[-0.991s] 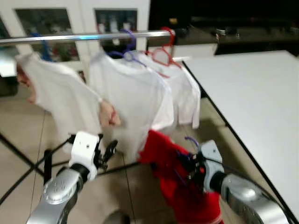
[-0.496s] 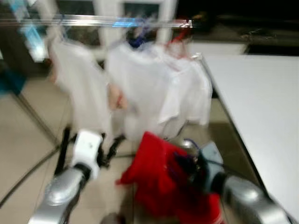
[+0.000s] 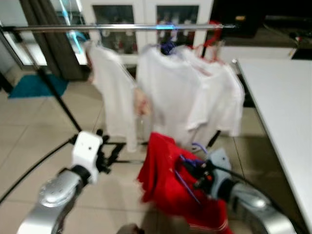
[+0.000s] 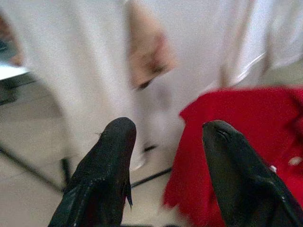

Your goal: Hang hanger

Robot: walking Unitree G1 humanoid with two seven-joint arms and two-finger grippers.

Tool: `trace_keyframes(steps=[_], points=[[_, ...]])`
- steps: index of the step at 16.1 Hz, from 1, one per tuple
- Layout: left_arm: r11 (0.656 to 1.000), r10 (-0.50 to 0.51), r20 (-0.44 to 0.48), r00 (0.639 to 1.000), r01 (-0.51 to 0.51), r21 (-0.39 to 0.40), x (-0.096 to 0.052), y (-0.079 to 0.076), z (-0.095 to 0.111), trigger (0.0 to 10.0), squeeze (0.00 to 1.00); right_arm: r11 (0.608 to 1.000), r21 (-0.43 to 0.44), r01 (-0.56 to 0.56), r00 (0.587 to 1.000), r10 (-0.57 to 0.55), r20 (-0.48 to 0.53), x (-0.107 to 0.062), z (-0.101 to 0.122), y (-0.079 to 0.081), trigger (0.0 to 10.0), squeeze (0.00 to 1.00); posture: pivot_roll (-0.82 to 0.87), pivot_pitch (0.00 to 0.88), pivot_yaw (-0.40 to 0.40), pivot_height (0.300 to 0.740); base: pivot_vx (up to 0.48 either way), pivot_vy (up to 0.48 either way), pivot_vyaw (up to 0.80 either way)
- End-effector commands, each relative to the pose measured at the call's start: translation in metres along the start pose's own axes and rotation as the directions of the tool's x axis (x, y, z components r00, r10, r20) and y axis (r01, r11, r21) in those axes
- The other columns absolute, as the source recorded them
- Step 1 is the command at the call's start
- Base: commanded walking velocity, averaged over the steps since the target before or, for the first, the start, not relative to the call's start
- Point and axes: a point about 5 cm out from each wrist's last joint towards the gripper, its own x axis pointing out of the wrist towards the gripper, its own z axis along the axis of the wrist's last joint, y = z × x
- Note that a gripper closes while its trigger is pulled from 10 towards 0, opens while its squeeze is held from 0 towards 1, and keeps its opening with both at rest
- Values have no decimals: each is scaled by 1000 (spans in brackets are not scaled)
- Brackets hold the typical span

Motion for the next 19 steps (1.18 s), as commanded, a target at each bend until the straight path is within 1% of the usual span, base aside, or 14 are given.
trace_keyframes(steps=[1, 4, 6, 7, 8, 10, 11, 12, 13, 15, 16, 17, 18, 19], points=[[999, -6, -12, 1000, 6, 32, 0, -2, 0, 10000, 0, 998, -45, -37, 997, 40, 65, 2, 15, 3, 10000, 0, 103, 79, 51, 740, 0, -480, 0], [1000, 15, -3, 1000, -15, 5, 1, 0, 0, 10000, 0, 993, -88, -81, 992, 89, 87, 6, 29, 7, 10000, 0, 103, 70, 43, 740, 0, -480, 0], [997, 38, 23, 999, -36, -70, 4, 4, 3, 10000, 0, 991, -102, -84, 989, 95, 115, 9, 37, 6, 10000, 0, 103, 62, 36, 740, 0, 0, 0], [995, 48, 72, 996, -41, -92, 6, 7, 10, 10000, 235, 990, -107, -93, 984, 108, 140, 13, 43, 8, 10000, 0, 101, 58, 35, 740, 0, 0, 0], [995, 47, 148, 988, -34, -89, 10, 10, 21, 10000, 1000, 987, -114, -117, 975, 136, 174, 19, 54, 12, 10000, 0, 98, 58, 28, 740, 0, 0, 0], [1000, -19, 201, 979, 18, 9, 19, 7, 30, 10000, 1000, 978, -132, -160, 959, 186, 213, 29, 70, 18, 10000, 0, 87, 55, 4, 740, 0, 0, 0], [998, -45, 205, 978, 37, 44, 22, 5, 30, 10000, 1000, 976, -137, -171, 954, 199, 225, 31, 74, 19, 10000, 0, 78, 57, -3, 740, 0, 0, 0], [989, -99, 200, 975, 74, 129, 28, -3, 29, 10000, 1000, 973, -136, -186, 945, 215, 248, 33, 82, 22, 10000, 0, 61, 56, -12, 740, 0, 0, 0], [983, -118, 203, 972, 86, 161, 32, -7, 28, 10000, 1000, 972, -132, -194, 938, 223, 264, 35, 87, 23, 10000, 0, 56, 59, -16, 740, 0, 0, 0], [977, -75, 229, 971, 26, 212, 44, -12, 28, 10000, 1000, 974, -115, -194, 922, 221, 318, 44, 103, 28, 10000, 0, 29, 66, -11, 740, 0, 0, 0], [970, -71, 253, 965, 7, 245, 48, -15, 29, 10000, 710, 977, -92, -192, 909, 212, 358, 50, 113, 30, 10000, 0, 25, 65, -12, 740, 0, 0, 0], [969, -67, 277, 959, -3, 245, 50, -16, 31, 10000, 106, 977, -78, -199, 901, 214, 378, 52, 119, 32, 10000, 0, 18, 66, -11, 740, 0, 0, 0], [966, -67, 340, 938, -24, 257, 55, -17, 39, 10000, 0, 974, -77, -213, 890, 226, 396, 57, 126, 35, 10000, 0, -2, 58, 0, 740, 0, 0, 0], [965, -68, 355, 932, -30, 262, 57, -17, 41, 10000, 0, 973, -82, -214, 889, 229, 396, 58, 127, 36, 10000, 0, -2, 58, 0, 740, 0, 0, 0]])
